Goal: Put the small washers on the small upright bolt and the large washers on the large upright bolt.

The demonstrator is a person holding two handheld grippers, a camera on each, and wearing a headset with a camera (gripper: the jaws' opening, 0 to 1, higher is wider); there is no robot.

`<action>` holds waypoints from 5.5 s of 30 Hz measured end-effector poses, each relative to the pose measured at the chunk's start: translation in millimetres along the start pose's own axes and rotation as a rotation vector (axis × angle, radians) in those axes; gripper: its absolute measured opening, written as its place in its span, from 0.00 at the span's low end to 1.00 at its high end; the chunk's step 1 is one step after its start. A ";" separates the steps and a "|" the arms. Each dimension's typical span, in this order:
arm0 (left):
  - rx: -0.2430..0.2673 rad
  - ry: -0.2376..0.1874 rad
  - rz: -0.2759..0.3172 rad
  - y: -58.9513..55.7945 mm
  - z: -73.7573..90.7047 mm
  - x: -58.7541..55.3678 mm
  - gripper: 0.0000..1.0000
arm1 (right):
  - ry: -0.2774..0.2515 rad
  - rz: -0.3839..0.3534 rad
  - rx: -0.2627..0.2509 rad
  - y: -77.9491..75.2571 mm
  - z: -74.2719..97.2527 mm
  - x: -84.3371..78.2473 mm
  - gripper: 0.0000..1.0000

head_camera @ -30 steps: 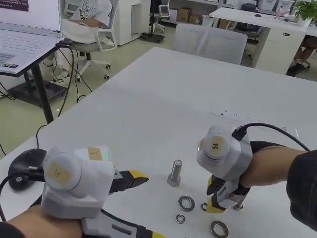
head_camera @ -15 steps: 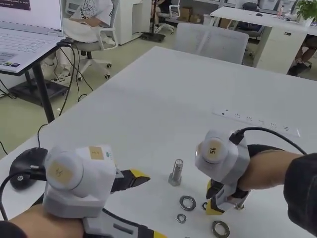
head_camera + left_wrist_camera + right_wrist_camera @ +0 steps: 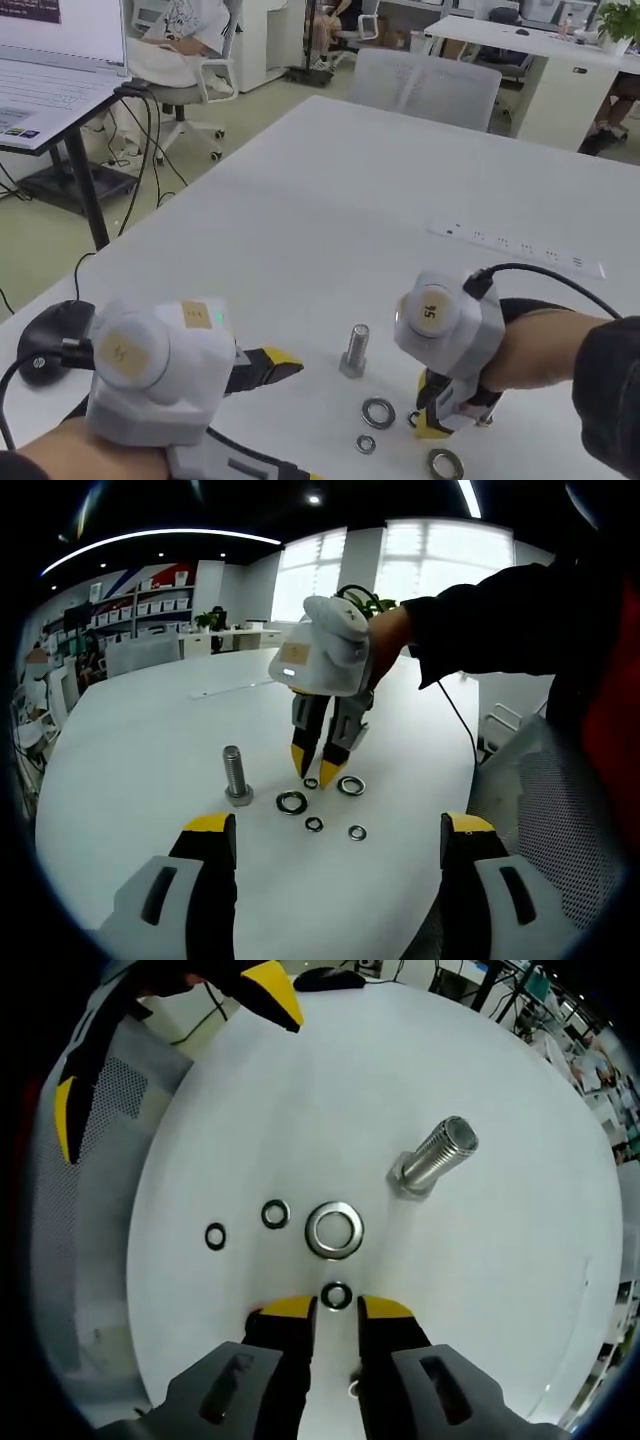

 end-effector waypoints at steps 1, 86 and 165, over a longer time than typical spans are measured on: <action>0.000 0.000 0.001 0.2 -0.1 0.4 0.83 | 0.002 0.007 -0.001 -0.2 0.1 0.1 0.18; -0.034 0.017 -0.010 -4.0 -2.6 1.4 0.82 | -0.050 -0.084 -0.101 31.8 98.2 -36.2 0.14; -0.017 0.038 0.012 -1.1 -3.6 -2.6 0.82 | -0.029 -0.166 -0.089 -13.0 59.1 -59.2 0.14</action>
Point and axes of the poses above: the centre of the closed fingertips' face, and the gripper's own axes: z roughly backward along the fingers, y roughly to its left, x roughly out of its top, the point moved 10 cm from there along z, roughly backward along the fingers, and after that the axes turned 9 degrees about -y, right-handed, at the moved point
